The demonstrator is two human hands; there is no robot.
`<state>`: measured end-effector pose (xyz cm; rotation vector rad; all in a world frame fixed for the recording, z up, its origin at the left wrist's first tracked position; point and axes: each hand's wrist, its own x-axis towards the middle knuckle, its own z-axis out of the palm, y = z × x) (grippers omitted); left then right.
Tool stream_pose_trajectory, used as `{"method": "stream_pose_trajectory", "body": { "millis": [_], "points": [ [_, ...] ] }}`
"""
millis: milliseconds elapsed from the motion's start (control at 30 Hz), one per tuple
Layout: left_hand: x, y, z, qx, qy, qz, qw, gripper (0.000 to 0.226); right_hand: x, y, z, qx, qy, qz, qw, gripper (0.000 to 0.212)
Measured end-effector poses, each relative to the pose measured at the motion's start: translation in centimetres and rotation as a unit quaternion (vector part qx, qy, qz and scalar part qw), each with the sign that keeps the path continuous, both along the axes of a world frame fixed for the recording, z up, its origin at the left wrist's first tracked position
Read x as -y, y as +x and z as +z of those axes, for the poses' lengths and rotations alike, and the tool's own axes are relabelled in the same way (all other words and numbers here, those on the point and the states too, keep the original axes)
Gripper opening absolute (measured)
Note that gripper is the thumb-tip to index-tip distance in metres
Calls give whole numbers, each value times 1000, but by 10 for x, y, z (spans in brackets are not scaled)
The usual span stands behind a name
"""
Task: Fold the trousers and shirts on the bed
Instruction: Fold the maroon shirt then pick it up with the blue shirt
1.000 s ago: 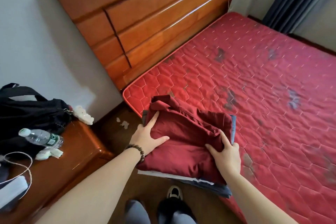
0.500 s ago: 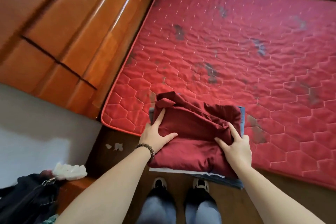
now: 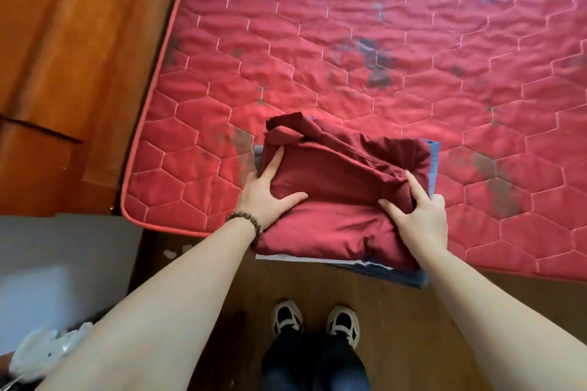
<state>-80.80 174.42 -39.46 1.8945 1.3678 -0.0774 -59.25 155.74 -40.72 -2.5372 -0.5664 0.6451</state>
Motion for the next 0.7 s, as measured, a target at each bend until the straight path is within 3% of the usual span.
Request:
{"method": "stream_pose_trajectory", "body": {
  "millis": [167,333,433,500,567,633,700],
  "points": [
    [-24,15,-72,-4,1,-2,1000,101,-16,21,-75,-19,1,17,1000,78],
    [-36,23,-70,-122,21,-40,991,107,-20,41,-81,-101,-77,50,991,84],
    [-25,18,-45,-83,155,-34,984,109,-15,31,-58,20,-45,56,997,93],
    [-11,15,-29,12,262,-111,958,103,-13,10,-38,112,39,144,982,100],
    [10,14,-28,32,313,-275,909,104,-13,-19,-32,156,31,295,942,113],
    [29,10,-39,-68,289,-423,856,118,-8,-43,-38,164,-70,422,889,129],
    [39,2,-60,-162,259,-484,820,131,1,-55,-54,178,-164,485,840,136]
  ]
}}
